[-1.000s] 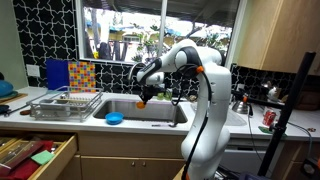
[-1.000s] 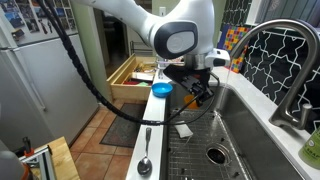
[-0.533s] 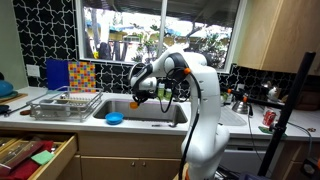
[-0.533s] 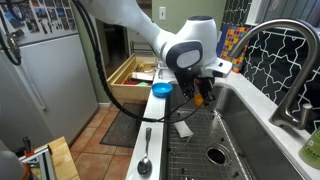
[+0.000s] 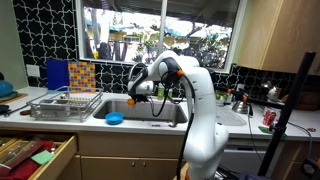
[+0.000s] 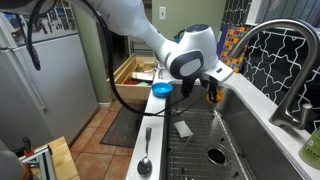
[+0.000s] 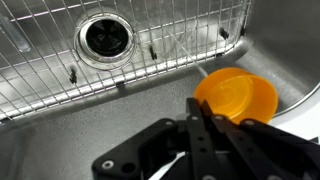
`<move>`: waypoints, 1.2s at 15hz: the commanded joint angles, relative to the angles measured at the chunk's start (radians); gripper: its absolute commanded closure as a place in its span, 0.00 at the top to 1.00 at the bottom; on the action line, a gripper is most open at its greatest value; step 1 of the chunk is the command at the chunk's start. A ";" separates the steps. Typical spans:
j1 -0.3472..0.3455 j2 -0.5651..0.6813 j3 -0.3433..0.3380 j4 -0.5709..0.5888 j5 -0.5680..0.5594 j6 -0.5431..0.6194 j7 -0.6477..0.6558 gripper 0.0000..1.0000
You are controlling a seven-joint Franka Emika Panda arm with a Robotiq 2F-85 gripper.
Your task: Pour water into the blue and orange bowls
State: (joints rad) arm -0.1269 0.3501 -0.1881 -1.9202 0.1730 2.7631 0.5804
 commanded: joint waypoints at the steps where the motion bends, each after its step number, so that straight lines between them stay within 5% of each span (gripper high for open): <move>1: 0.057 0.049 -0.058 0.017 0.021 0.108 0.177 0.01; 6: 0.115 0.062 -0.129 0.017 -0.024 0.147 0.357 0.01; 10: 0.091 0.046 -0.093 0.017 0.007 0.060 0.342 0.01; 18: 0.072 0.058 -0.056 0.042 0.022 0.060 0.318 0.01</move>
State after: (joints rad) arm -0.0362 0.3998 -0.2654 -1.9044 0.1735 2.8576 0.9111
